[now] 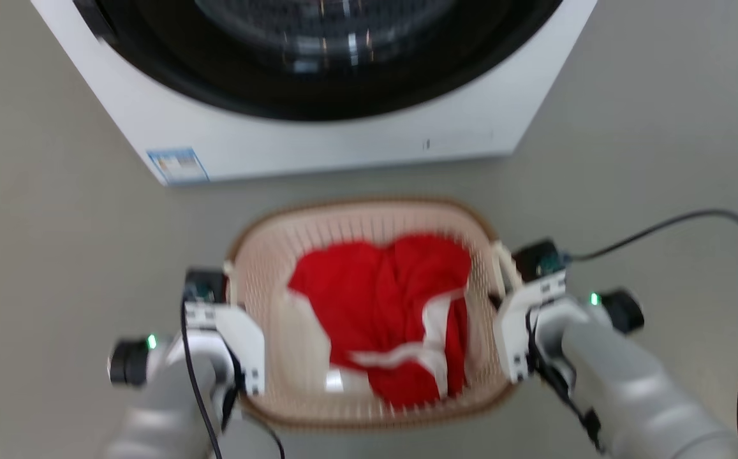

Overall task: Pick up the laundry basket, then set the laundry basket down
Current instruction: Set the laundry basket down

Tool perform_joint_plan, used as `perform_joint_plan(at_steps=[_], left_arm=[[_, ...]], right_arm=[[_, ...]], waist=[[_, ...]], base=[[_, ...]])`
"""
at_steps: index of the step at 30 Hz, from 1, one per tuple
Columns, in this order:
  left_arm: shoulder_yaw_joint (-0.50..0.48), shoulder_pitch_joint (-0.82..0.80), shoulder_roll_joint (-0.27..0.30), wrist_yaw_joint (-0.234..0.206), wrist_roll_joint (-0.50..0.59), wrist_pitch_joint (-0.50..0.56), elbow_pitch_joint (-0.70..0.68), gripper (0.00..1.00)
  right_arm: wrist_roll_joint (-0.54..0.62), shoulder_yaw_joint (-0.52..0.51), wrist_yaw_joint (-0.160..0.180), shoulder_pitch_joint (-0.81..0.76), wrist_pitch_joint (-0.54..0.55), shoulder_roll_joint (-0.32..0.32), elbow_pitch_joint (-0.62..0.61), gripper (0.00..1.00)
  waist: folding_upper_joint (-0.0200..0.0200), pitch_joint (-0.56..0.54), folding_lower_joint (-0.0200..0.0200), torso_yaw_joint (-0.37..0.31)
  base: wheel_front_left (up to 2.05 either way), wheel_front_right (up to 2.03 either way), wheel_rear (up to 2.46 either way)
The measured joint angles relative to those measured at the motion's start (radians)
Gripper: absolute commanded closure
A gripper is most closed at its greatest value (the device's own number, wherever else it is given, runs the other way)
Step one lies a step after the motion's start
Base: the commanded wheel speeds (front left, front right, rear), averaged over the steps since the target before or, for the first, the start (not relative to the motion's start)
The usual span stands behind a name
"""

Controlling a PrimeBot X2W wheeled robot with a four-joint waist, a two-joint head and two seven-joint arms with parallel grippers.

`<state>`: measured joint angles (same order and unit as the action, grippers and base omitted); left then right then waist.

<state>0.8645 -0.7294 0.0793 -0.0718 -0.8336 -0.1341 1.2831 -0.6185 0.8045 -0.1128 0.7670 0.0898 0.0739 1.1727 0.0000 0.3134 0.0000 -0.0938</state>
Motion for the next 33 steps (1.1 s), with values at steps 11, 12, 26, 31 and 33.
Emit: perform_joint_plan(at_steps=[11, 12, 26, 31, 33], left_arm=[[0.003, -0.288, 0.022, 0.0, 0.042, -0.079, 0.0, 1.0], [0.004, -0.309, 0.021, -0.003, 0.044, -0.082, 0.0, 1.0], [-0.014, -0.449, 0.027, -0.019, 0.079, -0.118, -0.025, 1.0], [-0.033, -0.454, 0.042, -0.035, 0.093, -0.122, -0.066, 1.0], [-0.041, -0.454, 0.046, -0.035, 0.103, -0.122, -0.077, 1.0]], right_arm=[[0.053, -0.071, 0.0, 0.258, -0.137, 0.001, 0.041, 1.0], [0.058, -0.084, 0.0, 0.277, -0.148, 0.001, 0.05, 1.0], [0.116, -0.185, -0.002, 0.411, -0.245, -0.001, 0.119, 1.0], [0.131, -0.202, -0.002, 0.433, -0.259, 0.0, 0.122, 1.0], [0.141, -0.213, -0.002, 0.434, -0.263, -0.001, 0.123, 1.0]], waist=[[0.0, 0.34, 0.0, -0.003], [0.0, 0.369, 0.0, -0.002], [0.0, 0.611, 0.0, 0.034], [0.0, 0.63, 0.0, 0.041], [0.0, 0.634, 0.0001, 0.042]], base=[[0.0, 0.0, 0.0], [0.0, 0.0, 0.0], [0.0, 0.0, 0.0], [0.0, 0.0, 0.0], [0.0, 0.0, 0.0]])
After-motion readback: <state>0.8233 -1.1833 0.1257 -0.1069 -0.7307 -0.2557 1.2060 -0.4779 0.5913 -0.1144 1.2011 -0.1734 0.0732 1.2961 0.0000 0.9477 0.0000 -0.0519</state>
